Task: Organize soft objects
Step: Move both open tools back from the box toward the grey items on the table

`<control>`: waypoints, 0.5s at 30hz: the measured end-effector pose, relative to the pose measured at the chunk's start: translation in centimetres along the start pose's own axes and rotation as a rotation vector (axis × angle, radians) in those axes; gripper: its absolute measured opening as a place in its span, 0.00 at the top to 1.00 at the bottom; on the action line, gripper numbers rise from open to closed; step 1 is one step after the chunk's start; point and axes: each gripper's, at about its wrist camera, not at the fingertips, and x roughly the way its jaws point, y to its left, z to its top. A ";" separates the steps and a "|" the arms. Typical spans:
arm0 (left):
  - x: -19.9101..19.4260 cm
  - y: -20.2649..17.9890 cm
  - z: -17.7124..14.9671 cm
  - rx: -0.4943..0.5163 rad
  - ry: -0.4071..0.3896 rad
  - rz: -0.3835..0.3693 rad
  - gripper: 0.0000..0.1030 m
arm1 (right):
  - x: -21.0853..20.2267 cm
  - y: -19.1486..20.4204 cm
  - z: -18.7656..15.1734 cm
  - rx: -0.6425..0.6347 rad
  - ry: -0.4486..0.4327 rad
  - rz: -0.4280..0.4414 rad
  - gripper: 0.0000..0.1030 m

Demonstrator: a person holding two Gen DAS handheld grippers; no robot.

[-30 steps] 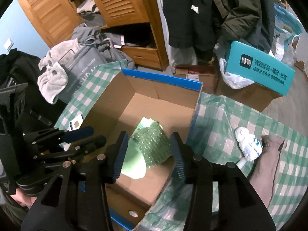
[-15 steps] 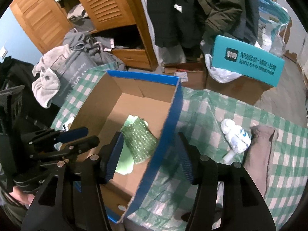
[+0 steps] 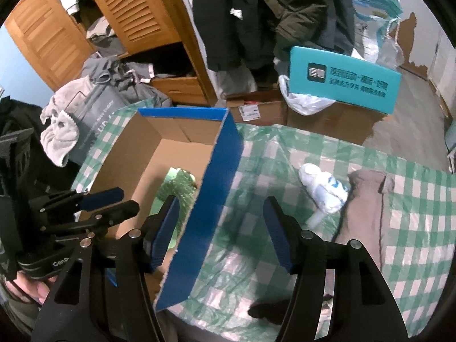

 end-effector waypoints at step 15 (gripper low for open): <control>1.0 -5.4 0.1 0.116 0.021 -0.019 0.60 | -1.8 -4.9 -1.9 0.085 0.000 -0.057 0.36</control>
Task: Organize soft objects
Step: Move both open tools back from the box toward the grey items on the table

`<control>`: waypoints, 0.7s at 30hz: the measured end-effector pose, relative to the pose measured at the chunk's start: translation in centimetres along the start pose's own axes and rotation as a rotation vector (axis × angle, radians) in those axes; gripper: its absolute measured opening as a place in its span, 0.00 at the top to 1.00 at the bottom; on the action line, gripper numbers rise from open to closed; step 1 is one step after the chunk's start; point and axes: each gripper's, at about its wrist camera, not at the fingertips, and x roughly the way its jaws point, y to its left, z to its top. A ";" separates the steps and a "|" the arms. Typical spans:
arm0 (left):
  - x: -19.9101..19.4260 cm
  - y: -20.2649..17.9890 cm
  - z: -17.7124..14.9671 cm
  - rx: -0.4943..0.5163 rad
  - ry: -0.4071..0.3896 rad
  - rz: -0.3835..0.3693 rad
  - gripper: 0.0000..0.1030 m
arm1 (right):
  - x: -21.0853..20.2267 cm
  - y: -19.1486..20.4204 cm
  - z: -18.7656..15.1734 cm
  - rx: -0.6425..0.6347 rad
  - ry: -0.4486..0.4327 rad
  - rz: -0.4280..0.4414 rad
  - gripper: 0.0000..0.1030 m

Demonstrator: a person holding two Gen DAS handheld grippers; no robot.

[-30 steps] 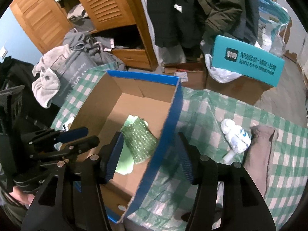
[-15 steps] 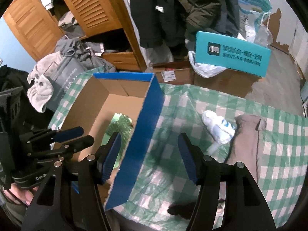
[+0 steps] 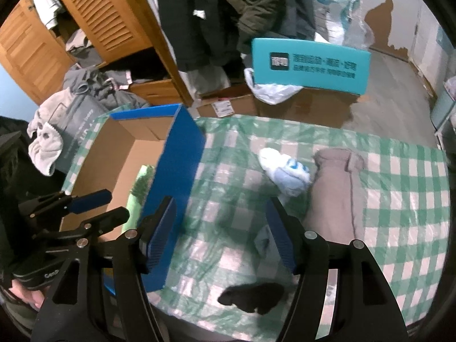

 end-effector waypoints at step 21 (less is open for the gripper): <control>2.7 -4.8 0.4 0.068 0.062 -0.022 0.49 | -1.0 -5.8 -1.6 0.093 0.004 -0.074 0.36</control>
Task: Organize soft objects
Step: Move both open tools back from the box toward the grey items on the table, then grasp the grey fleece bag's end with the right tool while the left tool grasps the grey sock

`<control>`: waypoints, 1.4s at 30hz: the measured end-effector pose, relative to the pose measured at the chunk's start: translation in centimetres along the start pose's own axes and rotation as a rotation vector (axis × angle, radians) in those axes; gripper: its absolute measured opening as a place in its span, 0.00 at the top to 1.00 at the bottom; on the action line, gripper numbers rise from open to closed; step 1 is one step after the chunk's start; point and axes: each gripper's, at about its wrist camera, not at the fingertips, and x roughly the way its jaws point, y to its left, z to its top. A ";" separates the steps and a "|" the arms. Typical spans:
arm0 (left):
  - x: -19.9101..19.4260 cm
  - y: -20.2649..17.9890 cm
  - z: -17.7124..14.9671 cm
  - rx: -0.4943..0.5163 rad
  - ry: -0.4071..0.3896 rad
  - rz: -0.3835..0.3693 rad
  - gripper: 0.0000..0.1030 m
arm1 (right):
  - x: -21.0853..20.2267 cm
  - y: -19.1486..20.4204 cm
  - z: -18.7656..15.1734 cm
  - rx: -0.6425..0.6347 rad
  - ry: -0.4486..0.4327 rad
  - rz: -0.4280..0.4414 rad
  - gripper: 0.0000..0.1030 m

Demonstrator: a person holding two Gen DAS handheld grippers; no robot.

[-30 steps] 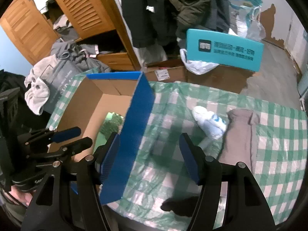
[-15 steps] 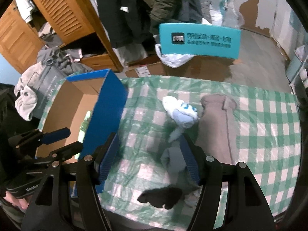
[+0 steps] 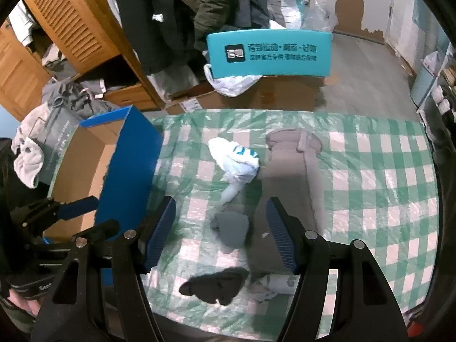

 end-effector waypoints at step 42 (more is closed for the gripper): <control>10.4 -5.7 2.0 0.013 0.182 -0.065 0.34 | 7.7 -10.9 -1.1 0.146 0.146 -0.084 0.36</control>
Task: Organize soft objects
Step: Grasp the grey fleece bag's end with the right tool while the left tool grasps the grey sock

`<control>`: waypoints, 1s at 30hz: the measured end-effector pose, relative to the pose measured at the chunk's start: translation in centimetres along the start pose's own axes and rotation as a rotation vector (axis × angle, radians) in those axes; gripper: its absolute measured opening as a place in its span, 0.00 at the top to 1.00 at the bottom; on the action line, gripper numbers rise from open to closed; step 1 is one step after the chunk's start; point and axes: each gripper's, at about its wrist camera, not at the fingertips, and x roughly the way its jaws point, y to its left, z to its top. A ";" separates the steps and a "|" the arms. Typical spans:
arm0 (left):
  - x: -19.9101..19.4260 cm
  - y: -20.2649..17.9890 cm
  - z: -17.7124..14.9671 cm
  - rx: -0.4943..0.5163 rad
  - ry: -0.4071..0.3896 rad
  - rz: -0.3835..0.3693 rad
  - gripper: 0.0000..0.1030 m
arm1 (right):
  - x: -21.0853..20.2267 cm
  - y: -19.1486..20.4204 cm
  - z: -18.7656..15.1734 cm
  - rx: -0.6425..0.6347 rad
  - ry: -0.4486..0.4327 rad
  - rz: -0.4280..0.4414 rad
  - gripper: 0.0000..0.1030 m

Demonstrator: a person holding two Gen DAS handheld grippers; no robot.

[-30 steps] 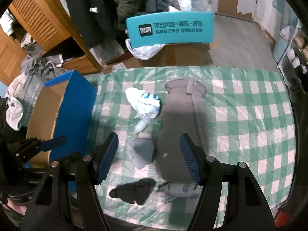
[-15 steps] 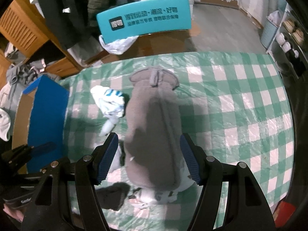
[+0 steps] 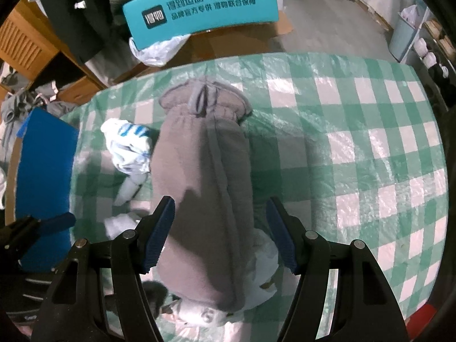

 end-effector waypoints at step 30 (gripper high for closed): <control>4.5 -0.1 0.4 0.014 0.048 -0.042 0.71 | 4.7 0.9 0.2 -0.045 0.104 -0.005 0.37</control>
